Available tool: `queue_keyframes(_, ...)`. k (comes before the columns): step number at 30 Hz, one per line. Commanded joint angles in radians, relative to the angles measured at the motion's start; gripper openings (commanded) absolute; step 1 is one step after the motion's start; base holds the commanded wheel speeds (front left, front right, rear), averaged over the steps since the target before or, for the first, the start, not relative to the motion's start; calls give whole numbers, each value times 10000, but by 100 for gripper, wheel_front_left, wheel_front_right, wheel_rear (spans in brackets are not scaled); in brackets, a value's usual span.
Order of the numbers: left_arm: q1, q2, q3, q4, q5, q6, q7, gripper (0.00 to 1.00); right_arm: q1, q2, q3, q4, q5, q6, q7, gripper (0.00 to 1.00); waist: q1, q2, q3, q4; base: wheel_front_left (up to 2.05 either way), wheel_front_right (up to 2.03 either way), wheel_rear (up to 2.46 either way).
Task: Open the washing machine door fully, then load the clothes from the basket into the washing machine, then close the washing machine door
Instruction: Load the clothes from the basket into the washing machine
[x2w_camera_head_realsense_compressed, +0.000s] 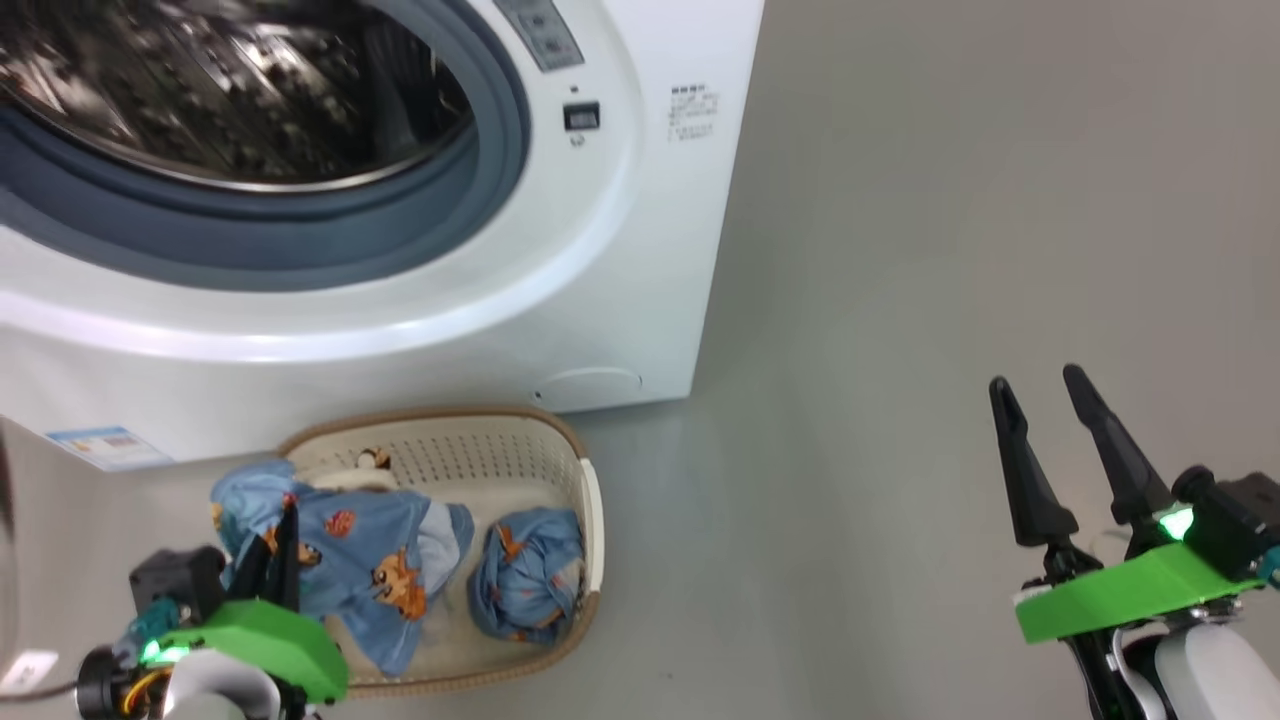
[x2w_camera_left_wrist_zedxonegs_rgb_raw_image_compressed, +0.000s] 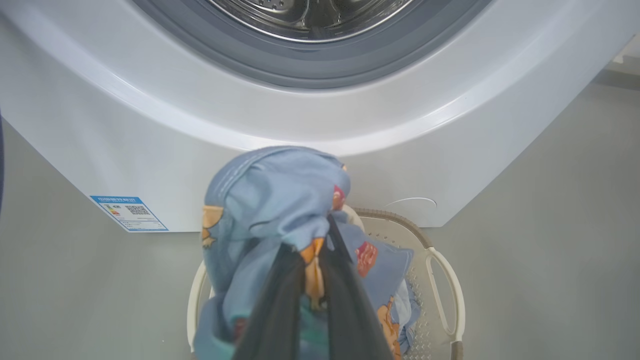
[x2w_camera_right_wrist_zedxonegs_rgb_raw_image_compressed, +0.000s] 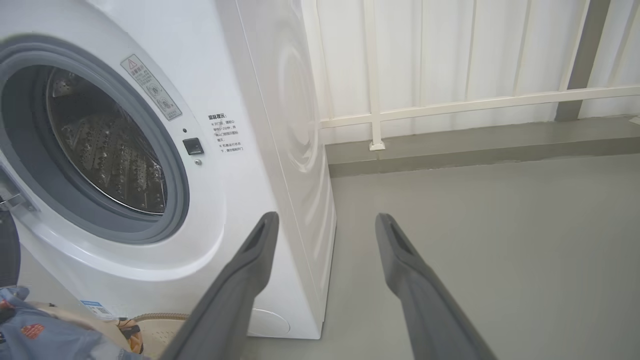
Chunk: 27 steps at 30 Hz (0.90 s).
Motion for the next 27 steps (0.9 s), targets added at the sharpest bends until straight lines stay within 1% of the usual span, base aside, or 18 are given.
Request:
queue_keyframes(1,226,256,371,-456,114,-39,-134,0,180,-164,113,-180,-55,54,-78,100,2,0,-628,229,0,0,0)
queue_keyframes(18,2521,23,912,-3751,784,-65,-135,0,1337,-174,-211,-128,-171,54,-78,100,2,0,-1705,361,0,0,0)
queue_keyframes(27,3305,-101,1053,-4683,854,-38,-135,0,1614,-105,-353,-205,-204,54,-78,100,2,0,-1816,333,0,0,0)
